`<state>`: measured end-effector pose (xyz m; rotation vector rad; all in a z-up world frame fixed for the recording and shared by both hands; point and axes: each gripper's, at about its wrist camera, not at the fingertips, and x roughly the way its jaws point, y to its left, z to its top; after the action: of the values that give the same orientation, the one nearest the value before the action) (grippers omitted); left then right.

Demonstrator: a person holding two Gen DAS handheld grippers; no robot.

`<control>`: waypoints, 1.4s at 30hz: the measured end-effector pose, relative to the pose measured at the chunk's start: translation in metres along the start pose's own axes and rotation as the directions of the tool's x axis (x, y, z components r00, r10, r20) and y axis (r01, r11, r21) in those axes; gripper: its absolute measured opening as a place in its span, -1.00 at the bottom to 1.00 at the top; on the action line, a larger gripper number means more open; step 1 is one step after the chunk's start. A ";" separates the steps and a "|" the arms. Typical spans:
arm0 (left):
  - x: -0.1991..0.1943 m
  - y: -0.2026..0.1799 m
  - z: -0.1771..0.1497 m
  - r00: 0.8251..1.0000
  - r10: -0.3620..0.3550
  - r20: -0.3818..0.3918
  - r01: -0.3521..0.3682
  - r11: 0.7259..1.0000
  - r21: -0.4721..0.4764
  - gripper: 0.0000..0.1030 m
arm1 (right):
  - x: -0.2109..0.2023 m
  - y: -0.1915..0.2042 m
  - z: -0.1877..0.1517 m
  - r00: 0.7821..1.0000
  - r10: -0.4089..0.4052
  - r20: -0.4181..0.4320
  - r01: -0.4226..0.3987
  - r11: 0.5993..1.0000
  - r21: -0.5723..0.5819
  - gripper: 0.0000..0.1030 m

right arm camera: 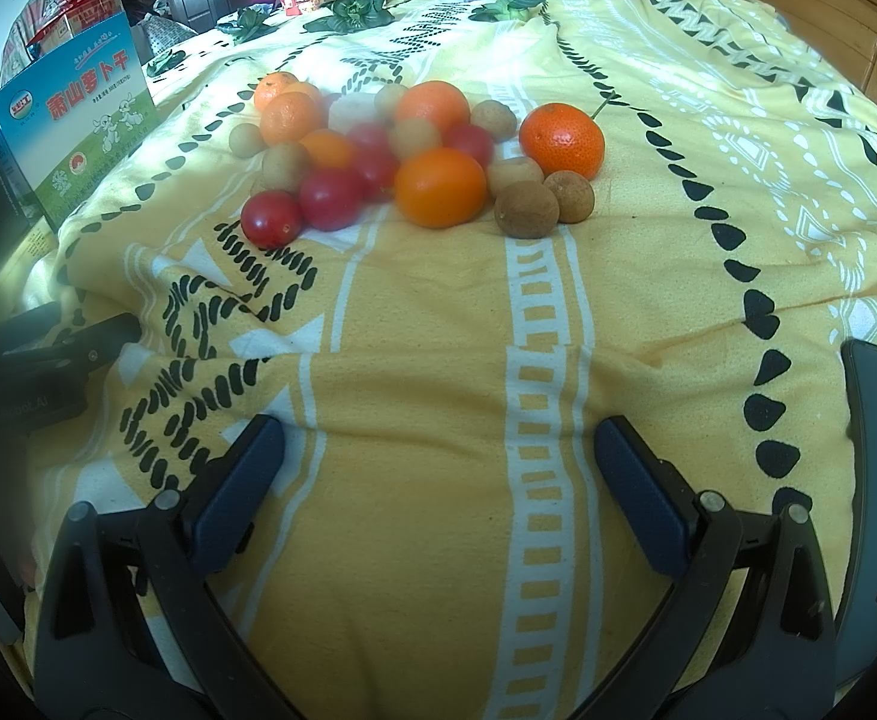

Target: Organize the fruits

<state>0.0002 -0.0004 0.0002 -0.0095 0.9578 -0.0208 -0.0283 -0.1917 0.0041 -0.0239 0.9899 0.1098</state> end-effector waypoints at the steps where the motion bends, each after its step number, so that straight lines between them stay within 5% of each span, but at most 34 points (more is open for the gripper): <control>1: 0.000 0.000 0.000 1.000 -0.001 -0.001 0.001 1.000 0.000 1.00 | 0.000 0.000 0.000 1.000 0.000 0.000 0.000 1.000 0.000 1.00; 9: -0.005 0.002 0.003 0.999 -0.028 -0.029 0.028 1.000 -0.004 0.99 | -0.002 -0.002 -0.001 1.000 0.001 0.000 -0.001 1.000 0.000 1.00; 13: -0.020 0.002 0.019 0.990 -0.140 -0.003 0.140 0.990 -0.034 0.99 | -0.002 -0.002 -0.001 1.000 0.001 0.000 -0.001 1.000 0.000 1.00; 16: -0.032 -0.005 0.037 0.965 -0.257 0.060 0.260 0.964 -0.062 0.99 | -0.003 -0.003 -0.002 1.000 0.001 0.000 -0.001 1.000 0.000 1.00; 18: -0.027 -0.021 0.049 0.953 -0.301 0.028 0.302 0.953 -0.030 0.97 | -0.003 -0.002 -0.002 1.000 -0.004 -0.001 0.004 1.000 -0.003 1.00; 23: -0.004 -0.066 0.059 0.929 -0.361 -0.085 0.369 0.919 0.140 0.32 | -0.004 0.000 0.000 1.000 0.000 -0.001 0.000 1.000 -0.001 1.00; 30: 0.011 -0.074 0.055 0.929 -0.356 -0.098 0.366 0.921 0.130 0.28 | -0.002 -0.003 0.001 1.000 -0.001 -0.012 0.001 1.000 -0.007 1.00; 38: 0.018 -0.080 0.058 0.932 -0.348 -0.099 0.359 0.920 0.158 -0.37 | -0.007 -0.012 0.005 0.991 0.104 -0.085 -0.106 0.994 -0.019 0.99; 42: 0.011 -0.077 0.055 0.931 -0.358 -0.077 0.365 0.919 0.151 -0.38 | -0.030 -0.029 0.010 0.994 0.107 -0.033 -0.105 0.993 0.052 0.62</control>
<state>0.0505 -0.0776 0.0245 -0.0356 0.9895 -0.4441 -0.0327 -0.2227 0.0338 0.0732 1.0295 0.1824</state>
